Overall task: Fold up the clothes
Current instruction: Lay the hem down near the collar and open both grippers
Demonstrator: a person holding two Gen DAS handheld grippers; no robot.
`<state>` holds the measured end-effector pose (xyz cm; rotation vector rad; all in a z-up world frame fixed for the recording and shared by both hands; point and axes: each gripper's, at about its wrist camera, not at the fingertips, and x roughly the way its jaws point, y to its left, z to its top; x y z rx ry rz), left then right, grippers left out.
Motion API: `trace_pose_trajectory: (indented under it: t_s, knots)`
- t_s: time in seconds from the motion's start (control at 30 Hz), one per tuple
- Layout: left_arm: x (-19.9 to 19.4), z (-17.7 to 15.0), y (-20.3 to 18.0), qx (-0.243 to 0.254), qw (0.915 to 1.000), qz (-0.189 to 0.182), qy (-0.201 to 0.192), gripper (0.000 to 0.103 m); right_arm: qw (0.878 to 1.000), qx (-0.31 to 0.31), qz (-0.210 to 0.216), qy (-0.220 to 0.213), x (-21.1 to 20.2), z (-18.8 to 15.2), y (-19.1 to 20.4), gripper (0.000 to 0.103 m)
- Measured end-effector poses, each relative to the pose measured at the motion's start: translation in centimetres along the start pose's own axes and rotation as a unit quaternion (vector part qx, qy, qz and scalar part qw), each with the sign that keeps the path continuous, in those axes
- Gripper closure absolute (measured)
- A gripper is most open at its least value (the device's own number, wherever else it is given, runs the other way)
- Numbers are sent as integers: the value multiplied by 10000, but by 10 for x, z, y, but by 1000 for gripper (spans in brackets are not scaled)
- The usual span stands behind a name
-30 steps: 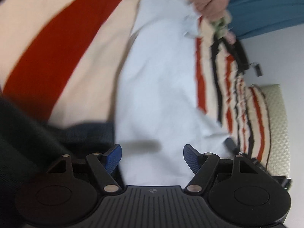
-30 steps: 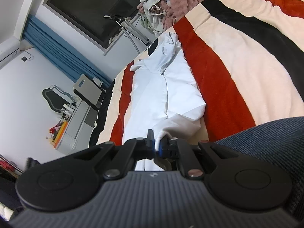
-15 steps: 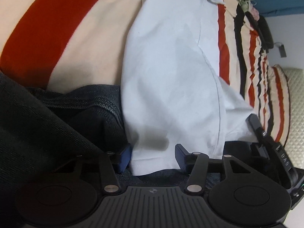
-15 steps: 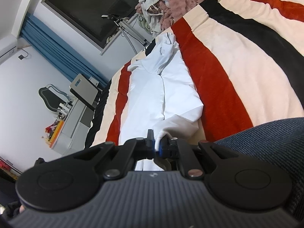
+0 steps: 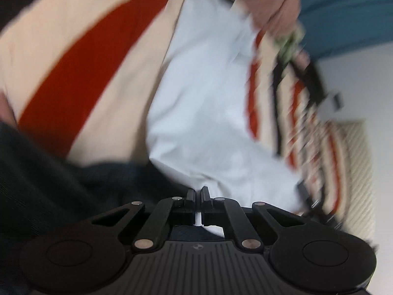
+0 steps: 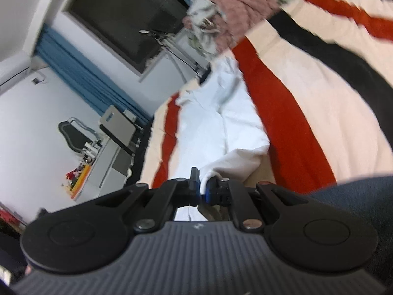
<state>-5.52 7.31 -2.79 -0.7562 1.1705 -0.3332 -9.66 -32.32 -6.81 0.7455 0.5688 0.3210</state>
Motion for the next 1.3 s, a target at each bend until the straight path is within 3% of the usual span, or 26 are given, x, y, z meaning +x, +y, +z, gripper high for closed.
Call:
trace_pose_trajectory:
  t_s: [0.2, 0.43, 0.7, 0.87, 0.93, 1.1, 1.27, 1.3]
  knots:
    - [-52, 34, -7, -266, 9946, -635, -770, 100, 9997, 101, 107, -186, -8, 24, 22, 96]
    - [-38, 115, -19, -390, 9881, -648, -1336, 100, 9941, 1063, -170, -132, 69, 82, 3, 96]
    - [46, 222, -51, 429, 9716, -5, -2329, 100, 9962, 536, -579, -375, 201, 134, -9, 96]
    - [111, 257, -54, 1246, 9580, 595, -2513, 100, 9967, 51, -630, -501, 267, 143, -37, 96]
    - [139, 269, -48, 1440, 9531, 866, -2517, 100, 9973, 69, -579, -447, 288, 143, -53, 96]
    - [193, 294, -28, 1644, 9511, 1277, -2280, 100, 9944, -423, -932, -272, 334, 138, -64, 95]
    - [210, 296, -25, 1994, 9451, 1409, -2170, 98, 9886, -828, -1255, -86, 349, 130, -59, 93]
    - [209, 294, -26, 2076, 9429, 1426, -2177, 95, 9893, -832, -1196, -113, 346, 131, -58, 86]
